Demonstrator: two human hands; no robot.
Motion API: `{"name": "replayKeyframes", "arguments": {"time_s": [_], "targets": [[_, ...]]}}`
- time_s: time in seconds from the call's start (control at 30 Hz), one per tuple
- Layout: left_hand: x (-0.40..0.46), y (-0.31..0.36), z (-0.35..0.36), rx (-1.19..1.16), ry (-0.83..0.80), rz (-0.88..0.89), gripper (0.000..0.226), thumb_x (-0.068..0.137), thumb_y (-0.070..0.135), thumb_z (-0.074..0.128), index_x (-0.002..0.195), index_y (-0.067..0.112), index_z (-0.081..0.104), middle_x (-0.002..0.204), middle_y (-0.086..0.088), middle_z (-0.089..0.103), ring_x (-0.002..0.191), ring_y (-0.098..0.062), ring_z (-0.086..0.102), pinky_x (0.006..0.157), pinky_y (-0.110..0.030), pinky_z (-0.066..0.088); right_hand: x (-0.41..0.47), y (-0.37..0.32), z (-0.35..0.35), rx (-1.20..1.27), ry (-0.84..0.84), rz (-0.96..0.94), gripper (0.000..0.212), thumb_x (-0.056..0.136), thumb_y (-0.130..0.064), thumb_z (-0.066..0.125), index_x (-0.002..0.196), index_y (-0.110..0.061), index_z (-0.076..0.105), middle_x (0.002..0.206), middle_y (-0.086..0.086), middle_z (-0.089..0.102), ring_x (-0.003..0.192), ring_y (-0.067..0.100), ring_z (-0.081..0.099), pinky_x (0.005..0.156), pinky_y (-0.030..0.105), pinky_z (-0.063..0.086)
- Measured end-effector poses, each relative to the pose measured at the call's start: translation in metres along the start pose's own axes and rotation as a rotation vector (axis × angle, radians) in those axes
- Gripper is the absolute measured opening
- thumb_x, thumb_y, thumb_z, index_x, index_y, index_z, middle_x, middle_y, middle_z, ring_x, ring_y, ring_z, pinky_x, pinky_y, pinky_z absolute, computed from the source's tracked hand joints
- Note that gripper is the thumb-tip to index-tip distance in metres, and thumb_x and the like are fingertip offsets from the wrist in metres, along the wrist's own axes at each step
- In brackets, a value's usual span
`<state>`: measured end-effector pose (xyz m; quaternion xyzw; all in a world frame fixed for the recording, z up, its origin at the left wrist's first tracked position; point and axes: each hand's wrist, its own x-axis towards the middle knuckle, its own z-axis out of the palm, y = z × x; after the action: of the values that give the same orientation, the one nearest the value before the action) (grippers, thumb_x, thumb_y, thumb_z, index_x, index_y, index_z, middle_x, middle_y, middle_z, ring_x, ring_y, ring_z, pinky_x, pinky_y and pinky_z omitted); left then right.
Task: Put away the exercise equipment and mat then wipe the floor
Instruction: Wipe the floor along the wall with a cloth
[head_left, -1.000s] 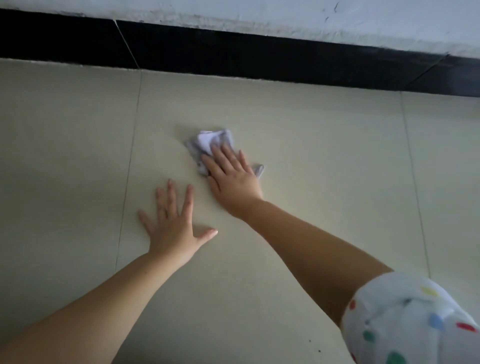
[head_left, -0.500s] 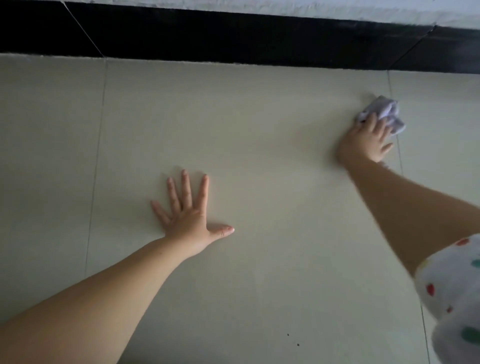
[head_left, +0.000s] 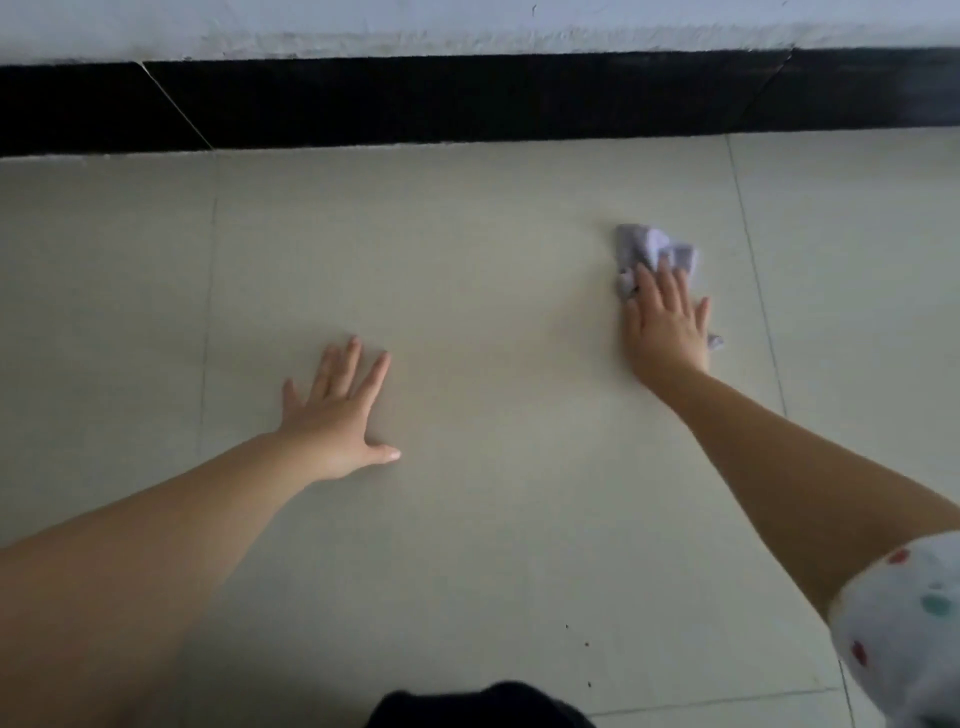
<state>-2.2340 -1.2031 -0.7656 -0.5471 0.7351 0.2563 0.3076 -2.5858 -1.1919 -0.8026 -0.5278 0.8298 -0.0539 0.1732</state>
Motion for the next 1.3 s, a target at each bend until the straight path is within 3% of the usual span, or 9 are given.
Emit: {"name": "replayKeyframes", "arguments": {"time_s": [0.1, 0.2, 0.37, 0.57, 0.77, 0.87, 1.03, 1.2, 1.3], "targets": [[0.0, 0.004, 0.005, -0.027, 0.02, -0.01, 0.113, 0.076, 0.063, 0.063, 0.146, 0.036, -0.021, 0.151, 0.001, -0.038, 0.143, -0.022, -0.026, 0.112, -0.061, 0.006, -0.002, 0.046, -0.024, 0.078, 0.022, 0.406, 0.051, 0.1, -0.029, 0.026, 0.151, -0.022, 0.018, 0.16, 0.001, 0.003, 0.147, 0.021, -0.001, 0.116, 0.054, -0.001], [-0.001, 0.002, 0.002, -0.03, 0.018, 0.007, 0.113, 0.075, 0.063, 0.064, 0.146, 0.037, -0.02, 0.151, 0.003, -0.037, 0.143, -0.021, -0.026, 0.112, -0.062, 0.007, -0.027, 0.017, -0.007, 0.078, 0.074, 0.499, 0.047, 0.1, -0.026, 0.028, 0.147, -0.023, 0.028, 0.158, 0.005, 0.014, 0.146, 0.024, 0.007, 0.116, 0.053, 0.006], [0.003, 0.001, 0.005, 0.019, 0.04, -0.006, 0.116, 0.073, 0.068, 0.062, 0.146, 0.035, -0.021, 0.152, 0.0, -0.036, 0.143, -0.023, -0.024, 0.112, -0.062, 0.011, -0.125, -0.109, 0.069, -0.036, -0.016, -0.268, 0.049, 0.094, -0.034, 0.032, 0.137, -0.018, 0.05, 0.149, 0.007, 0.039, 0.139, 0.029, 0.034, 0.111, 0.053, 0.025], [-0.003, -0.001, 0.021, 0.004, 0.149, -0.029, 0.106, 0.077, 0.07, 0.054, 0.15, 0.029, -0.011, 0.156, -0.003, -0.026, 0.145, -0.021, -0.018, 0.113, -0.059, 0.011, -0.142, -0.107, 0.073, -0.11, -0.181, -0.619, 0.049, 0.092, -0.035, 0.032, 0.133, -0.02, 0.054, 0.144, 0.004, 0.047, 0.132, 0.026, 0.046, 0.104, 0.052, 0.036], [-0.024, -0.008, 0.053, -0.027, 0.278, -0.005, 0.088, 0.087, 0.062, 0.045, 0.152, 0.026, -0.002, 0.158, -0.004, -0.02, 0.146, -0.021, -0.015, 0.112, -0.061, 0.006, -0.11, 0.054, -0.002, 0.055, 0.008, 0.317, 0.048, 0.101, -0.025, 0.029, 0.149, -0.02, 0.025, 0.16, 0.004, 0.008, 0.147, 0.026, 0.006, 0.116, 0.051, 0.009], [-0.027, -0.008, 0.062, -0.09, 0.282, -0.013, 0.08, 0.091, 0.057, 0.042, 0.152, 0.026, 0.0, 0.159, -0.003, -0.016, 0.147, -0.021, -0.013, 0.112, -0.062, 0.004, -0.126, 0.059, -0.002, 0.067, -0.008, 0.468, 0.052, 0.101, -0.028, 0.024, 0.152, -0.019, 0.016, 0.16, 0.006, 0.005, 0.147, 0.026, 0.0, 0.118, 0.05, 0.002], [-0.027, -0.007, 0.053, -0.166, 0.233, -0.033, 0.059, 0.1, 0.047, 0.025, 0.152, 0.031, 0.002, 0.159, 0.001, -0.014, 0.147, -0.017, -0.012, 0.113, -0.059, -0.001, -0.188, -0.075, 0.072, -0.025, 0.001, -0.046, 0.049, 0.083, -0.025, 0.036, 0.124, -0.012, 0.059, 0.134, 0.016, 0.054, 0.127, 0.034, 0.048, 0.096, 0.052, 0.043], [-0.027, -0.013, 0.045, -0.207, 0.195, -0.015, 0.053, 0.101, 0.044, 0.023, 0.151, 0.033, 0.008, 0.16, 0.006, -0.012, 0.147, -0.014, -0.009, 0.115, -0.055, 0.0, -0.264, -0.143, 0.102, -0.169, -0.297, -0.744, 0.05, 0.09, -0.034, 0.032, 0.135, -0.026, 0.051, 0.144, 0.0, 0.047, 0.134, 0.023, 0.042, 0.108, 0.049, 0.03], [-0.027, -0.016, 0.04, -0.229, 0.158, 0.002, 0.054, 0.101, 0.046, 0.023, 0.152, 0.031, 0.011, 0.16, 0.005, -0.011, 0.147, -0.013, -0.009, 0.115, -0.055, 0.002, -0.242, -0.089, 0.086, -0.157, -0.222, -0.677, 0.048, 0.093, -0.036, 0.033, 0.137, -0.024, 0.049, 0.147, 0.001, 0.044, 0.135, 0.024, 0.041, 0.107, 0.056, 0.028]]}}
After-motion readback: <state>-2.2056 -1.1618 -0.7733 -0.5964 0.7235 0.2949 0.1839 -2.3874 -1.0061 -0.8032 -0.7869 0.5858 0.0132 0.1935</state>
